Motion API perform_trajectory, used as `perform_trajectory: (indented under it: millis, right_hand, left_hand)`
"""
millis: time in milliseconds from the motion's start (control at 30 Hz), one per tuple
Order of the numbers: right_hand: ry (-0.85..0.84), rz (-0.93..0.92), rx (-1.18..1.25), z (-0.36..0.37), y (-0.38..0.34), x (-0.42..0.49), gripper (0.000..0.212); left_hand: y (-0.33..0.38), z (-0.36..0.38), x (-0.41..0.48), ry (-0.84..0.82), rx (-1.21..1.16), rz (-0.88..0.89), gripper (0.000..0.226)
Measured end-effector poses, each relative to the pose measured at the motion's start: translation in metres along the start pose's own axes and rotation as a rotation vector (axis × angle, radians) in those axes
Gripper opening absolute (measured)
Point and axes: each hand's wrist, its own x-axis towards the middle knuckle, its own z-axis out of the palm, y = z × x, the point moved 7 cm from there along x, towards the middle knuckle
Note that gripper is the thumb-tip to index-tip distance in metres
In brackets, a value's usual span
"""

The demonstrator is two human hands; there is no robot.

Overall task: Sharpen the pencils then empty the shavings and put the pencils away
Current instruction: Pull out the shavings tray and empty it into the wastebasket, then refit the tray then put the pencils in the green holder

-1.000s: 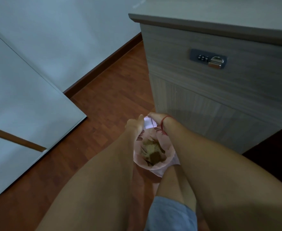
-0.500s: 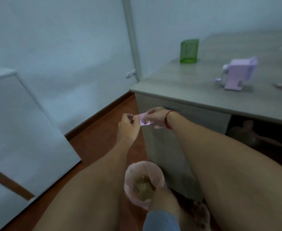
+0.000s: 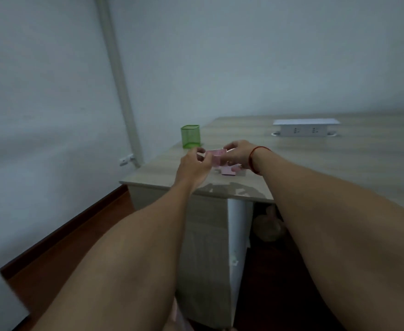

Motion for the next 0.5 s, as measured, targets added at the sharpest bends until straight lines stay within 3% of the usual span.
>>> perform_trajectory:
  millis: [100, 233, 333, 500]
  right_hand:
    - [0.15, 0.029, -0.018, -0.041, 0.02, 0.002, 0.029]
    - [0.254, 0.11, -0.031, -0.076, 0.057, 0.015, 0.047]
    - [0.263, 0.154, -0.075, -0.08, 0.077, 0.028, 0.056]
    - [0.249, 0.185, -0.044, -0.069, 0.089, 0.048, 0.045]
  left_hand:
    - [0.015, 0.031, 0.016, -0.018, -0.068, 0.001, 0.036]
    - [0.02, 0.058, 0.041, 0.049, -0.001, 0.019, 0.032]
    - [0.008, 0.083, 0.058, -0.005, 0.142, -0.002, 0.046]
    - [-0.007, 0.099, 0.062, 0.035, 0.078, -0.035, 0.055]
